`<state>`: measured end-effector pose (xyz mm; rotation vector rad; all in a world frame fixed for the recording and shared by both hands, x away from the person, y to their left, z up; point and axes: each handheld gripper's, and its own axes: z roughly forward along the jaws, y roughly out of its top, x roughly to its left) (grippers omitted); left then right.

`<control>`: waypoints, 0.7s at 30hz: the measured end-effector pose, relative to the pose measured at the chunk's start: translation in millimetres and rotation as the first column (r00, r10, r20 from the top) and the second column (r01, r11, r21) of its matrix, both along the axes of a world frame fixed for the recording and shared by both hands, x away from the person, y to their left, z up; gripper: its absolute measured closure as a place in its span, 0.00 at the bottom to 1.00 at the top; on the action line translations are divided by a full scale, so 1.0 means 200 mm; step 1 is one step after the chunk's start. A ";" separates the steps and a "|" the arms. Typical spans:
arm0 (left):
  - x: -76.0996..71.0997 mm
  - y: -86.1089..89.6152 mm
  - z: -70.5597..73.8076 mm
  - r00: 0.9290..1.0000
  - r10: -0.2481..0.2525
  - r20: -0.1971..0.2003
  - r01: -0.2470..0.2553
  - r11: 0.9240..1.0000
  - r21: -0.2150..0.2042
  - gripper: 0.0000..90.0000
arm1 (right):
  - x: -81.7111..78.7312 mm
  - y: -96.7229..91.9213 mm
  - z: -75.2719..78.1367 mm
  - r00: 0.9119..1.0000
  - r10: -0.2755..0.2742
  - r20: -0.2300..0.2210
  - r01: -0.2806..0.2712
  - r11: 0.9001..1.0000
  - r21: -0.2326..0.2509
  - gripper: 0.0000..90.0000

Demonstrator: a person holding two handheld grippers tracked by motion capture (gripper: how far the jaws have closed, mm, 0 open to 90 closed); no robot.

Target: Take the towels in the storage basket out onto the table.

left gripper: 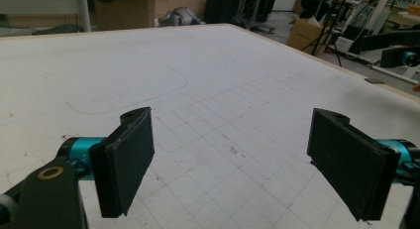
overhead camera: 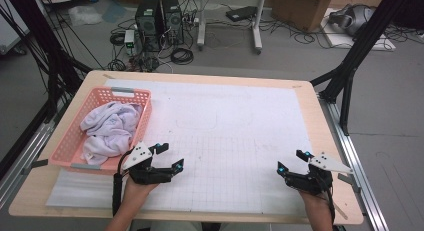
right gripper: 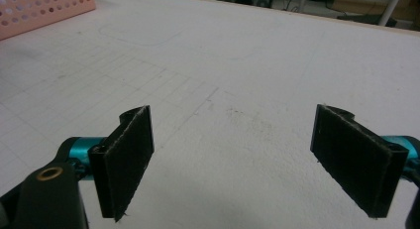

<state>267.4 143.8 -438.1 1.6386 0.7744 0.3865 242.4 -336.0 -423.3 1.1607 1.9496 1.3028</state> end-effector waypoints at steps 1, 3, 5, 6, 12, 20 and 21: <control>0.00 0.00 0.00 1.000 -0.003 0.002 0.003 1.000 -0.001 0.21 | 0.00 0.00 0.00 1.000 0.000 0.000 0.000 1.000 0.000 0.17; 0.00 0.00 0.00 1.000 -0.001 0.000 0.001 1.000 -0.002 0.21 | 0.00 0.00 0.00 1.000 0.000 -0.005 0.000 1.000 0.002 0.17; 0.00 0.00 0.00 1.000 -0.001 0.001 0.001 1.000 -0.001 0.21 | 0.00 0.00 0.00 1.000 0.001 -0.002 -0.001 1.000 0.002 0.17; 0.00 0.00 0.00 1.000 0.002 0.001 -0.002 1.000 -0.002 0.21 | 0.00 0.00 0.00 1.000 0.001 -0.002 -0.001 1.000 0.002 0.17; 0.01 -0.01 0.00 1.000 -0.003 -0.002 0.003 1.000 0.003 0.21 | -0.01 0.00 0.00 1.000 0.000 -0.002 0.000 1.000 0.001 0.17; 0.00 -0.02 0.01 1.000 -0.003 -0.001 0.003 1.000 -0.002 0.21 | -0.01 0.00 -0.01 1.000 0.001 -0.010 -0.001 1.000 0.002 0.17; -0.01 -0.02 0.01 1.000 -0.005 0.002 0.005 1.000 -0.001 0.21 | 0.00 0.00 -0.01 1.000 0.003 -0.007 -0.003 1.000 0.000 0.17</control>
